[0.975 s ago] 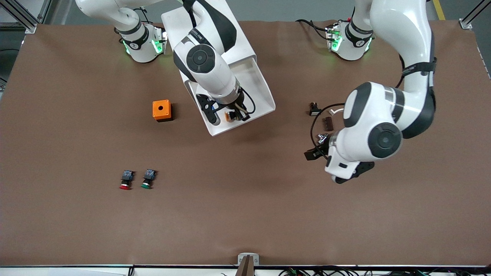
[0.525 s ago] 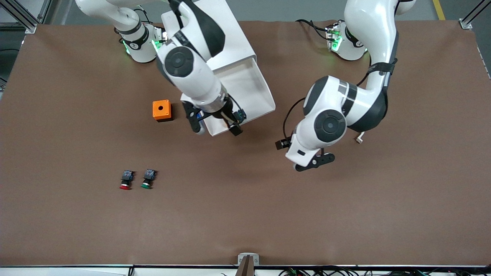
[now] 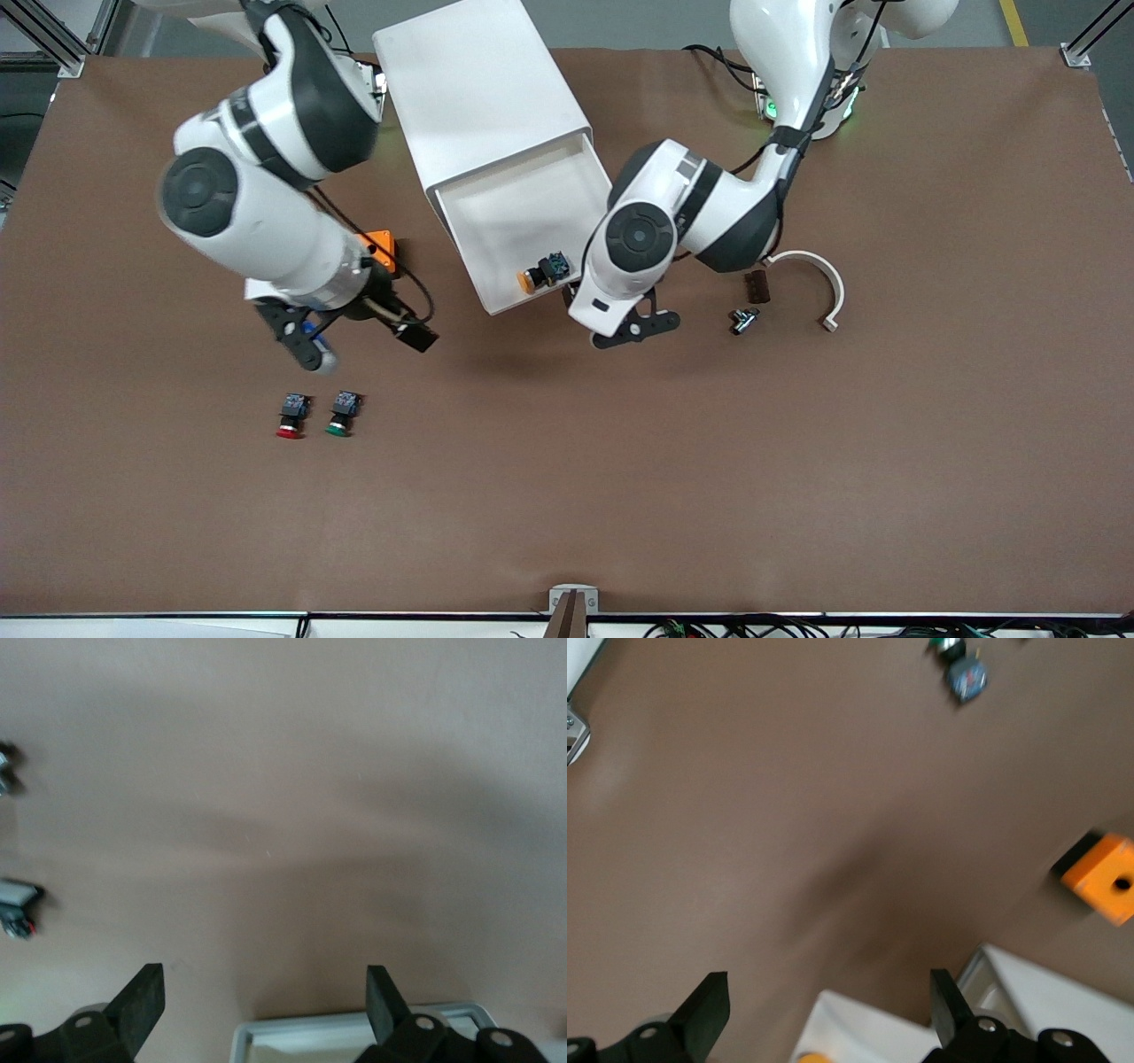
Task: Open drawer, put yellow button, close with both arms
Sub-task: 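Push the drawer shut with the left gripper while the right gripper retracts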
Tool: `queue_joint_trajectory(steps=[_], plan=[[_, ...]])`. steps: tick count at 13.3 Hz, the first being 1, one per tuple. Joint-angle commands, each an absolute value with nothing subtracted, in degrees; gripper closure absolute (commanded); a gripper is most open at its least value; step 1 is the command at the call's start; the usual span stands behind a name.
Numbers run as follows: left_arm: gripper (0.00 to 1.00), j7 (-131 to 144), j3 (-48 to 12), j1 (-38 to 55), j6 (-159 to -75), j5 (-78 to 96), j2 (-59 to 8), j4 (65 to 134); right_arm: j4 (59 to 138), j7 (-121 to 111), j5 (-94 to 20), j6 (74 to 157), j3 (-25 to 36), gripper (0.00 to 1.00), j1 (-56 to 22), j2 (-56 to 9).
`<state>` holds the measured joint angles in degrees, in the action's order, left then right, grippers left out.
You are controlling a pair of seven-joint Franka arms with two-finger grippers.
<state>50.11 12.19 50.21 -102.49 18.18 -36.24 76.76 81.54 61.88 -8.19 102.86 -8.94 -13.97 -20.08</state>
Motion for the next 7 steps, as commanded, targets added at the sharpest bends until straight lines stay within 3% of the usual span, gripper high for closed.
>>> queue_joint_trajectory(steps=[1, 4, 7], plan=[[0.0, 55.4, 11.3, 52.1, -102.9, 19.0, -35.9, 77.2, 82.6, 50.4, -7.3, 99.7, -9.8, 0.0, -8.8, -16.3], [0.0, 60.0, 7.4, 52.1, -102.5, 19.0, -35.9, 77.3, 83.4, 38.3, -7.3, 95.7, -9.8, 0.0, -2.4, -12.4], [0.0, 64.4, 2.7, 52.1, -102.2, 19.0, -35.9, 77.8, 83.5, 25.6, -7.3, 91.6, -4.4, 0.0, -1.3, -8.8]])
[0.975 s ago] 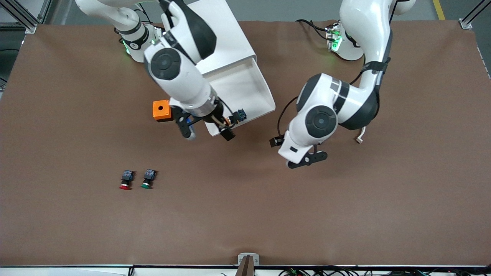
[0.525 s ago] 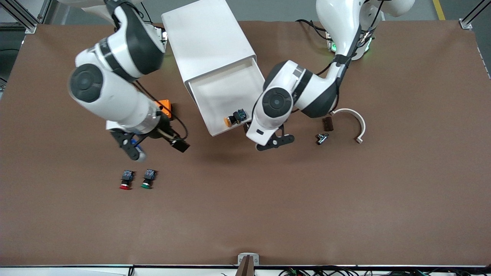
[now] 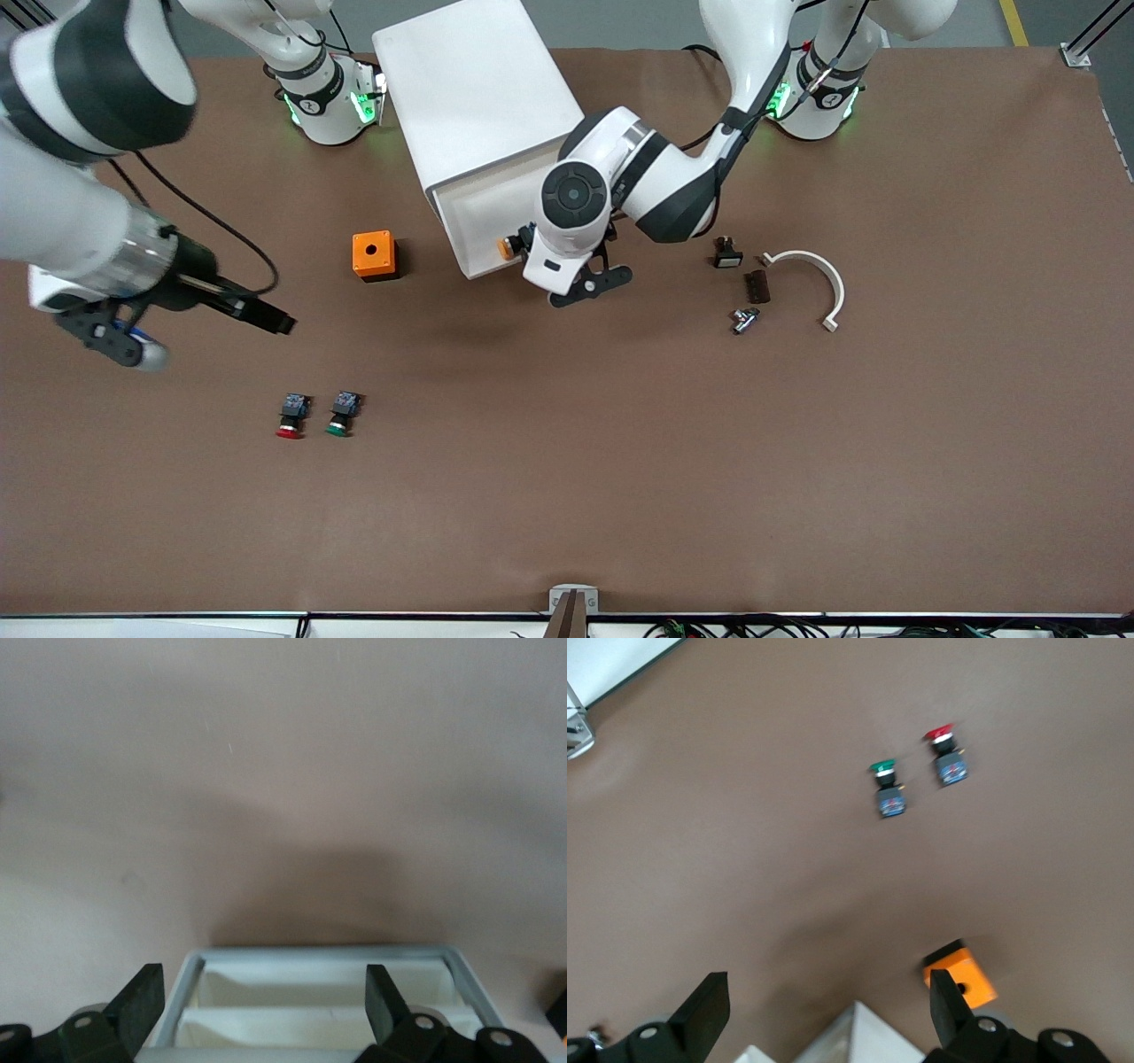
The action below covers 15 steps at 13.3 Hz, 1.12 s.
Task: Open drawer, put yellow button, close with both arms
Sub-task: 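Push the drawer shut with the left gripper while the right gripper retracts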
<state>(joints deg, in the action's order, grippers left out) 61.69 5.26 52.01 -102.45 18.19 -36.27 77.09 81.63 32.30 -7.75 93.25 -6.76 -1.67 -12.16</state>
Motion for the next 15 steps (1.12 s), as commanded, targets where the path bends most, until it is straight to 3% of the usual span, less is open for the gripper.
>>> queue_joint_trajectory(steps=[1, 5, 10, 15], plan=[[0.0, 66.2, 1.3, 52.1, -102.2, 19.0, -35.9, 78.0, 83.5, 20.3, -7.3, 90.6, -2.6, 0.0, -1.4, -7.7], [0.0, 70.4, -2.5, 52.6, -100.6, 18.9, -35.9, 78.7, 86.3, 7.4, -4.0, 90.4, 5.3, 0.0, -4.6, -3.6], [0.0, 71.8, -3.9, 53.4, -98.8, 18.9, -35.9, 78.7, 88.2, 7.1, 1.7, 89.8, 5.3, 0.0, -7.2, -1.2], [0.0, 71.5, -2.6, 51.8, -98.5, 16.8, -35.9, 78.5, 88.9, 3.3, 1.1, 90.6, 5.2, 0.0, -4.6, -0.9]])
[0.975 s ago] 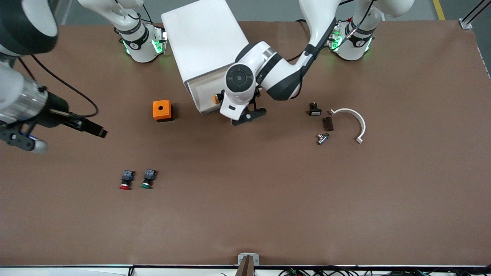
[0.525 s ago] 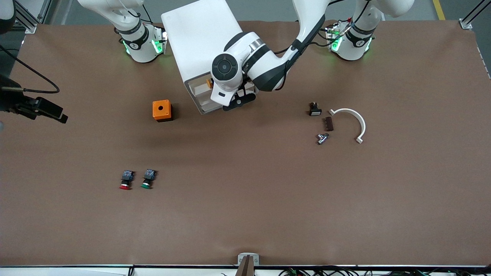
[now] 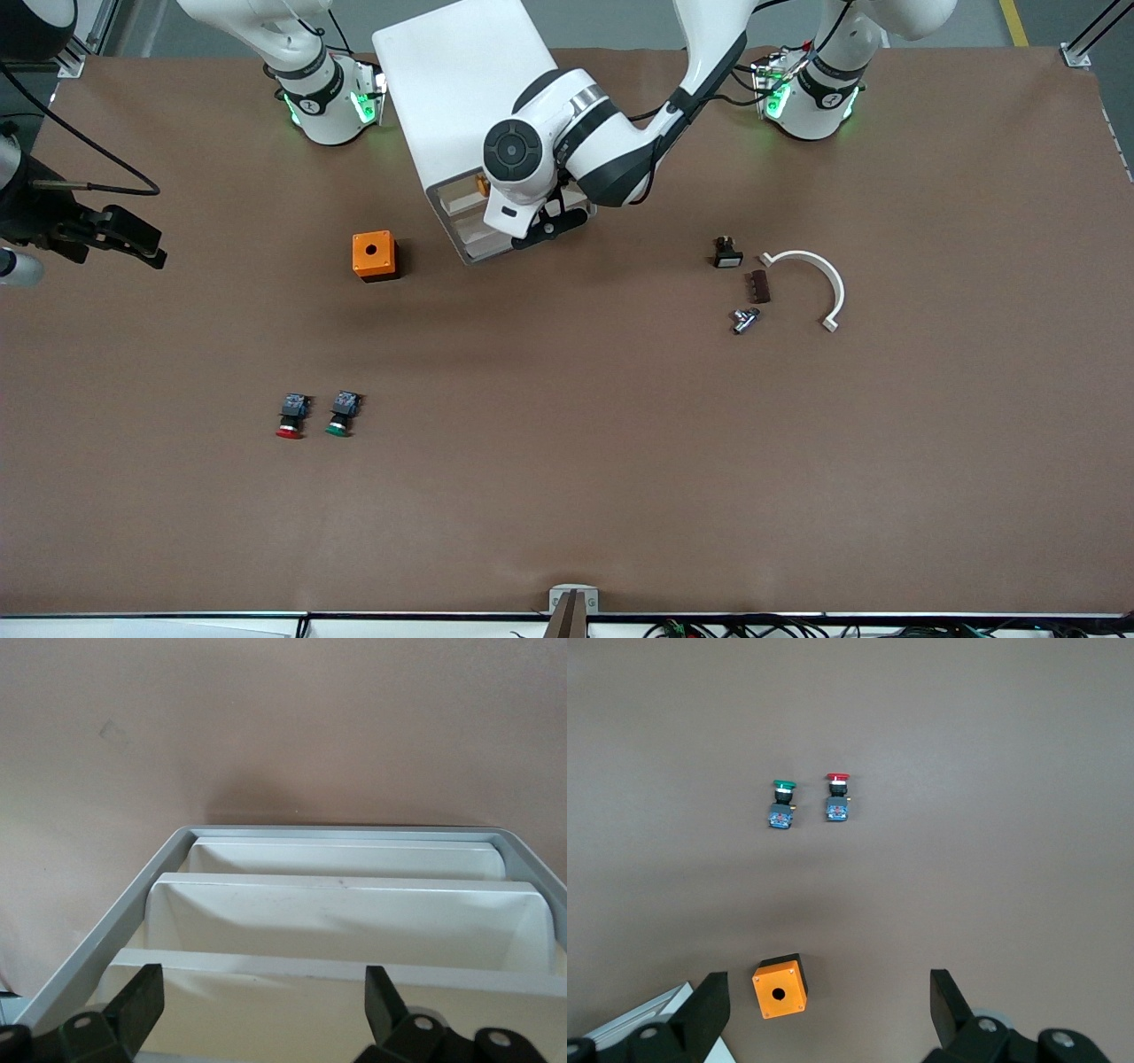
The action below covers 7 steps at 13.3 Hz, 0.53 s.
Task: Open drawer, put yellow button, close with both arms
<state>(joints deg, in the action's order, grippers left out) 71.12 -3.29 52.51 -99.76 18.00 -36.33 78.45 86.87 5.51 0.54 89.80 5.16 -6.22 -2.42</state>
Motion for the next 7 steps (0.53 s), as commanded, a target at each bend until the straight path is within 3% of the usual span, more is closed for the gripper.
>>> queue_joint_trajectory(steps=[1, 7], plan=[[0.0, 71.3, -1.9, 49.9, -98.5, 14.6, -35.3, 78.2, 89.6, 3.2, 1.1, 90.9, 5.2, 0.0, -4.3, -0.9], [0.0, 65.7, -1.7, 34.0, -98.6, 0.6, -29.0, 76.6, 89.6, 3.2, 1.1, 91.8, 5.5, 0.0, -4.3, -1.1]])
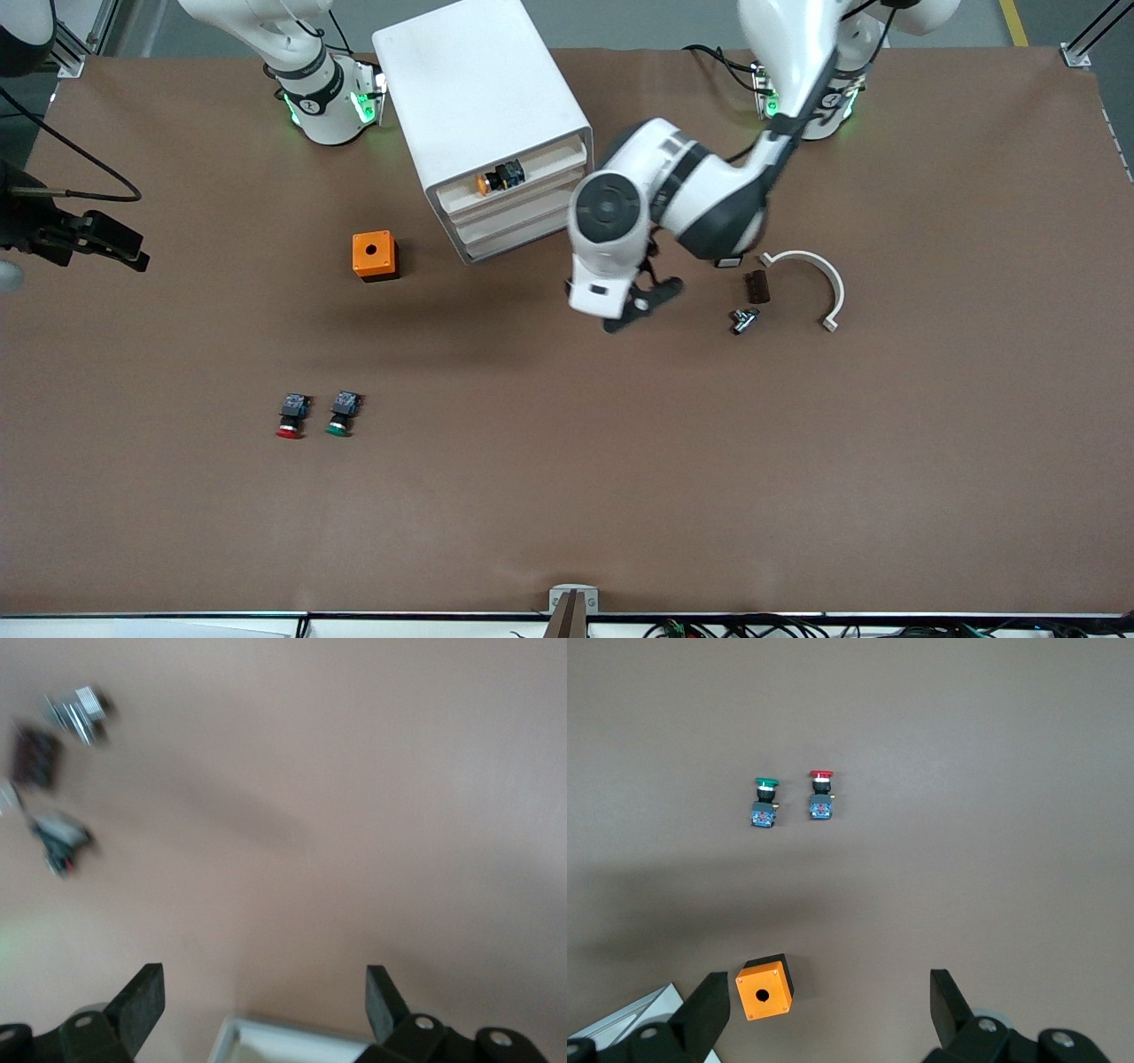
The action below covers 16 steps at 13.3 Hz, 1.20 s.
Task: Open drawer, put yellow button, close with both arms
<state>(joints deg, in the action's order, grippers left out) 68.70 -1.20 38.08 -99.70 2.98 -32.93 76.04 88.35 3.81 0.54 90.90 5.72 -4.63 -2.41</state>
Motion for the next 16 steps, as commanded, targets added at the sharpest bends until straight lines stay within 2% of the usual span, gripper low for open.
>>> queue_joint_trajectory(steps=[1, 10, 14, 16], plan=[[0.0, 61.7, -1.7, 30.5, -98.5, 0.3, -27.4, 76.6, 89.6, 3.2, 1.0, 91.8, 5.5, 0.0, -4.3, -1.1], [0.0, 20.3, -2.3, 8.4, -87.8, -3.2, -13.9, 77.3, 90.9, 2.5, 1.1, 92.2, 5.3, 0.0, -3.2, -0.6], [0.0, 11.8, -2.4, 5.7, -82.8, -3.1, -9.8, 77.5, 91.1, 2.5, 1.1, 92.6, 5.0, 0.0, -2.6, -0.6], [0.0, 10.9, -2.3, 5.7, -82.3, -3.1, -6.4, 80.8, 91.1, 2.5, 1.1, 92.5, 3.7, 0.0, -1.4, -0.6]])
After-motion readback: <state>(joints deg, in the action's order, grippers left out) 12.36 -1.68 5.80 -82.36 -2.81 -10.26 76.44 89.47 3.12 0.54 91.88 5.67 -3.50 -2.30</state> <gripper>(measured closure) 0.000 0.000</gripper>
